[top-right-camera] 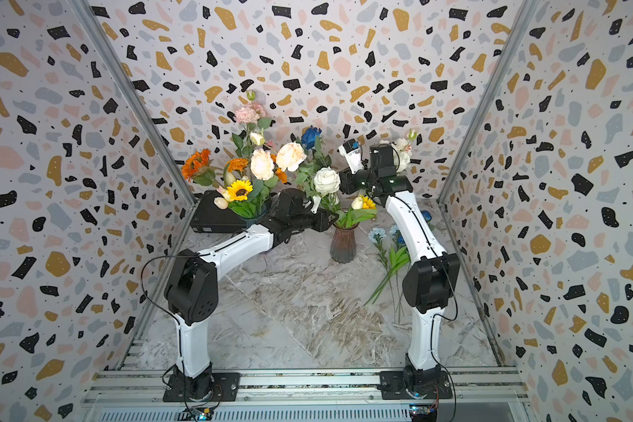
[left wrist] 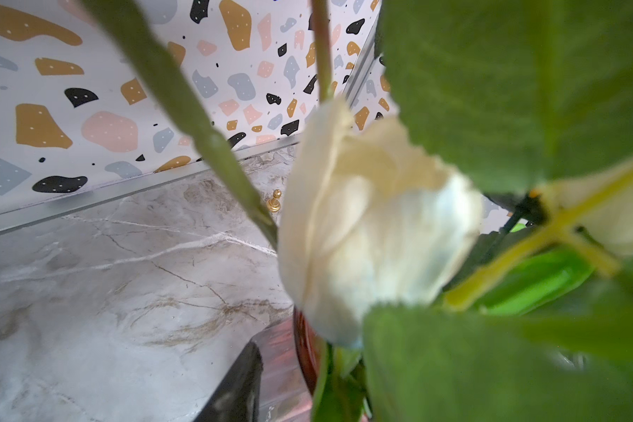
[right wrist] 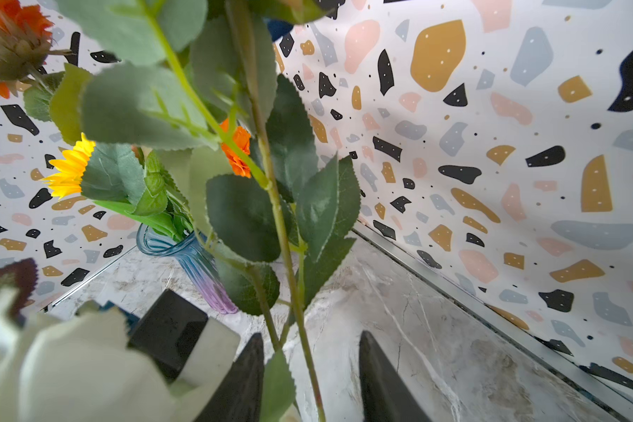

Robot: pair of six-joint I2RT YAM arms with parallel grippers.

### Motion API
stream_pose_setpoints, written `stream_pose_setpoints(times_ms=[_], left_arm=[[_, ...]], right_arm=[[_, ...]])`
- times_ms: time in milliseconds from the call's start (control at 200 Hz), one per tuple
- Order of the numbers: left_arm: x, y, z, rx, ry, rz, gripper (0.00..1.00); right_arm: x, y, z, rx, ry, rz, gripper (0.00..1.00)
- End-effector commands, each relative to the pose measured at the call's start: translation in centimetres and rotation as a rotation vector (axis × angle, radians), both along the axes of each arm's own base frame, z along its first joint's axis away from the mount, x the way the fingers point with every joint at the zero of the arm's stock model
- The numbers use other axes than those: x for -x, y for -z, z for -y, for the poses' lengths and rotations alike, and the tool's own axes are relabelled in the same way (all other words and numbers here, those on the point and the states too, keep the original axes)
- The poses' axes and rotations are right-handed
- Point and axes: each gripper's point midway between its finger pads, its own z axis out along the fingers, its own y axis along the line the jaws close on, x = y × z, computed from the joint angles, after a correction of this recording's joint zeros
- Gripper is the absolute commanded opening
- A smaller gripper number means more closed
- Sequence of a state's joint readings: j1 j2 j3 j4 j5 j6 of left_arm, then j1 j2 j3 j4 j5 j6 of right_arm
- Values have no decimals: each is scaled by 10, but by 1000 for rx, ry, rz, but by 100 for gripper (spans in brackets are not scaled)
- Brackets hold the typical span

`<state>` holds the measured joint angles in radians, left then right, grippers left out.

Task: Pick out blue flowers from the vase
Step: Pick up the flower from the vase.

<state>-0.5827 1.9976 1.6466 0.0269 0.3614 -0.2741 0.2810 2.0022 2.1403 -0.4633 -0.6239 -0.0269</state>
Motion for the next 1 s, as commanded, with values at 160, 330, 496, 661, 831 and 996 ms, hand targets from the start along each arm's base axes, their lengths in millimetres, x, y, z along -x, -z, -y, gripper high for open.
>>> stream_pose_setpoints(times_ms=[160,330,496,661,831,996], left_arm=[[-5,7,-7,-36,-10,-16,45],[-6,8,-6,-38,-9,-19,45],[-7,9,-6,-41,-9,-20,45],[-7,10,-6,-45,-11,-21,45],[-7,9,-6,-42,-11,-22,45],[-6,8,-7,-39,-15,-20,45]], right_arm=[[-4,10,-4,19,-15,-24,35],[-10,16,-4,28,-5,-30,31],[-11,13,-8,-2,-20,-27,24],[-8,3,-8,-13,-22,-8,1],[1,-22,-3,-25,-8,54,0],[16,-56,5,-57,23,151,0]])
